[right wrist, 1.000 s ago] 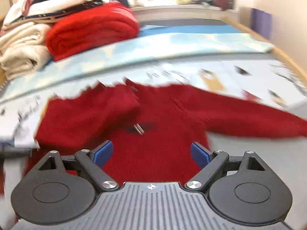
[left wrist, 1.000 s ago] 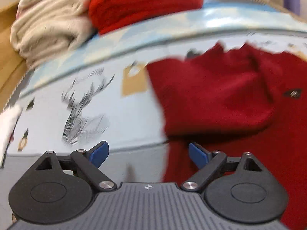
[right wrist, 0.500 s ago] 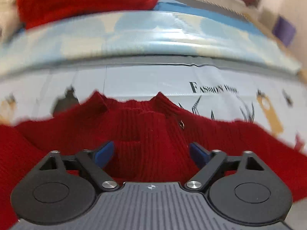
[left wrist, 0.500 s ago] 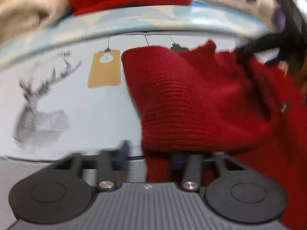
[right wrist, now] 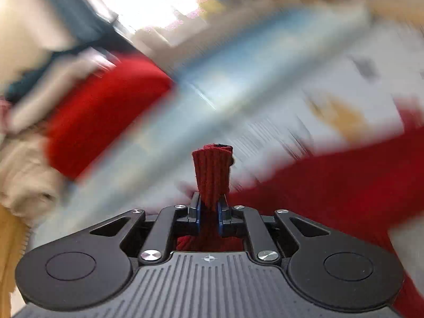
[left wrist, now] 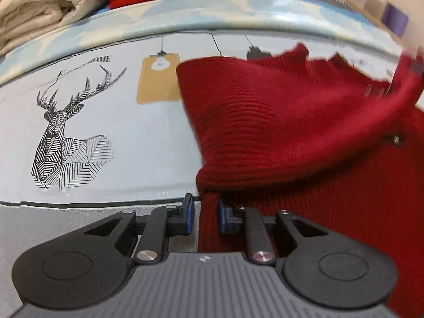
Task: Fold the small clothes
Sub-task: 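Grasp the other sleeve cuff with the right gripper and fold it across the body, then lay the sleeve on the sweater body and open the right gripper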
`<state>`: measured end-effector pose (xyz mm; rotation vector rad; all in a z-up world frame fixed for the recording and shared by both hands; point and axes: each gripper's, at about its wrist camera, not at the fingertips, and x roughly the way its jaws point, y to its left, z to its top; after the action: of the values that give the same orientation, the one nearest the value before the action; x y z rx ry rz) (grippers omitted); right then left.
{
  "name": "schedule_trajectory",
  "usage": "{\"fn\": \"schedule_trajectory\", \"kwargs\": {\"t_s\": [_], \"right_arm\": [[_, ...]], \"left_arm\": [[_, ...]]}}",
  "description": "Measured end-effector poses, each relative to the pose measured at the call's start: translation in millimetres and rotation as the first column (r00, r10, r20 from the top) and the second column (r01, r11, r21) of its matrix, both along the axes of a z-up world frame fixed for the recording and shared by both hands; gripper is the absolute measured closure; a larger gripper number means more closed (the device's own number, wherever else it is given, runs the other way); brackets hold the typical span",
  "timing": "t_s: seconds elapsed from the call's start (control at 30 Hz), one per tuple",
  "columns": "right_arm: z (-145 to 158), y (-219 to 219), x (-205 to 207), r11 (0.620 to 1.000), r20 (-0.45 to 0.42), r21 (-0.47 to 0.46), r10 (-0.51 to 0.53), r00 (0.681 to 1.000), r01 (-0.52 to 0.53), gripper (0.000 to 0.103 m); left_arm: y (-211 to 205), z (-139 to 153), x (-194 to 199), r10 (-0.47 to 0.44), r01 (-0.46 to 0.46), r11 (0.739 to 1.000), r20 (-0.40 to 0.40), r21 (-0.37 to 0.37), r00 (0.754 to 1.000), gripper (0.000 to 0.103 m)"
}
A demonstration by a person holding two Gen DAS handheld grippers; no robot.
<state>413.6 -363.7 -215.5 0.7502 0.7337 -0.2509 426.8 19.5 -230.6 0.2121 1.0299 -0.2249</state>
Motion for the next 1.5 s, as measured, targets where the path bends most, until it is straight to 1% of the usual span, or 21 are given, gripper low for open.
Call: {"fn": "schedule_trajectory", "kwargs": {"t_s": [0.03, 0.07, 0.13, 0.17, 0.27, 0.33, 0.4, 0.5, 0.57, 0.6, 0.7, 0.83, 1.0, 1.07, 1.13, 1.17, 1.2, 1.27, 1.3, 1.33, 1.5], "right_arm": [[-30.4, -9.3, 0.8, 1.000, -0.134, 0.011, -0.004, 0.991, 0.006, 0.079], [-48.9, -16.1, -2.7, 0.999, -0.212, 0.039, -0.028, 0.977, 0.037, 0.081], [-53.3, -23.1, -18.8, 0.990, -0.135, 0.108, -0.073, 0.988, 0.088, 0.077], [-51.1, -23.0, -20.0, 0.991, -0.139, 0.106, -0.068, 0.988, 0.083, 0.075], [-39.0, -19.7, -14.3, 0.998, -0.175, 0.055, -0.033, 0.984, 0.044, 0.052], [-28.7, -15.2, -12.7, 0.999, -0.156, 0.026, -0.041, 0.987, 0.045, 0.023], [-26.0, -12.9, -3.1, 0.998, -0.141, 0.032, -0.044, 0.989, 0.049, 0.009], [-36.9, -9.2, 17.8, 0.997, -0.239, 0.020, -0.064, 0.969, 0.071, 0.009], [-39.3, -1.2, 27.3, 0.993, -0.307, -0.079, -0.103, 0.946, 0.082, 0.043], [-34.2, 4.4, 31.3, 0.988, -0.311, -0.149, -0.095, 0.946, 0.051, 0.071], [-6.7, 17.7, 30.4, 0.977, -0.198, -0.214, -0.016, 0.980, -0.027, 0.076], [36.1, 31.7, 23.5, 0.945, -0.023, -0.311, 0.099, 0.995, -0.101, 0.077], [66.0, 12.4, 7.8, 0.973, 0.178, -0.227, 0.081, 0.981, -0.039, 0.076], [46.8, 3.0, 11.6, 0.971, 0.124, -0.240, 0.043, 0.991, -0.012, 0.072], [4.0, -7.6, 27.5, 0.964, -0.092, -0.265, 0.015, 0.996, -0.039, 0.055], [-16.1, -11.7, 34.4, 0.959, -0.228, -0.279, -0.008, 0.974, -0.057, 0.054], [-28.6, -14.3, 35.6, 0.956, -0.304, -0.285, -0.018, 0.953, -0.073, 0.053], [-22.5, -11.7, 22.9, 0.950, -0.231, -0.307, -0.021, 0.973, -0.052, 0.044], [-14.1, -7.4, 15.7, 0.946, -0.196, -0.322, -0.028, 0.980, -0.037, 0.032], [-5.7, -1.7, 8.5, 0.943, -0.160, -0.332, -0.022, 0.987, -0.032, 0.028], [28.2, 50.1, -13.9, 0.936, -0.056, -0.302, 0.173, 0.983, -0.182, 0.022]], "left_arm": [[-3.3, 0.1, -2.7, -0.022, 0.021, 0.999, 0.014, 0.026, 1.000, 0.076], [-4.9, 0.7, -4.1, -0.039, 0.038, 0.998, 0.018, 0.040, 0.999, 0.075], [-2.0, 0.9, -2.9, -0.048, 0.048, 0.998, 0.003, 0.029, 0.999, 0.075], [0.2, 0.7, -1.1, -0.046, 0.046, 0.999, -0.006, 0.020, 0.999, 0.075], [7.4, 3.8, 3.9, -0.035, 0.034, 0.999, -0.042, -0.027, 0.999, 0.074], [9.9, 7.7, 2.3, -0.041, 0.038, 0.998, -0.060, -0.053, 0.997, 0.073], [11.0, 12.6, 0.0, -0.054, 0.049, 0.996, -0.059, -0.075, 0.997, 0.067], [10.0, 16.6, -0.5, -0.057, 0.050, 0.992, -0.062, -0.118, 0.996, 0.049], [7.7, 13.5, 0.5, -0.054, 0.045, 0.991, -0.073, -0.125, 0.996, 0.046], [5.6, 10.2, 0.6, -0.048, 0.041, 0.994, -0.072, -0.101, 0.996, 0.046], [5.4, 5.1, 2.2, -0.018, 0.013, 0.998, -0.079, -0.064, 0.997, 0.047], [9.4, 15.5, 1.0, -0.010, 0.007, 0.998, -0.039, -0.063, 0.999, 0.047], [15.5, 15.2, 6.4, 0.014, -0.021, 0.995, -0.077, -0.096, 0.997, 0.047], [13.9, 15.0, 6.0, 0.011, -0.018, 0.995, -0.078, -0.093, 0.997, 0.044], [10.7, 12.9, 5.7, 0.013, -0.018, 0.998, -0.083, -0.064, 0.996, 0.038], [9.7, 12.1, 5.8, 0.018, -0.023, 0.999, -0.092, -0.048, 0.996, 0.034], [9.2, 12.7, 5.2, 0.025, -0.029, 0.999, -0.099, -0.036, 0.995, 0.032], [9.6, 19.6, 3.2, 0.025, -0.028, 0.999, -0.086, -0.035, 0.996, 0.029], [9.1, 26.3, 1.5, 0.024, -0.026, 0.999, -0.062, -0.029, 0.998, 0.027], [8.4, 32.0, 0.2, 0.024, -0.025, 0.999, -0.039, -0.026, 0.999, 0.022], [3.9, 50.1, -2.9, 0.012, -0.010, 0.997, 0.022, -0.071, 1.000, 0.017]]}}
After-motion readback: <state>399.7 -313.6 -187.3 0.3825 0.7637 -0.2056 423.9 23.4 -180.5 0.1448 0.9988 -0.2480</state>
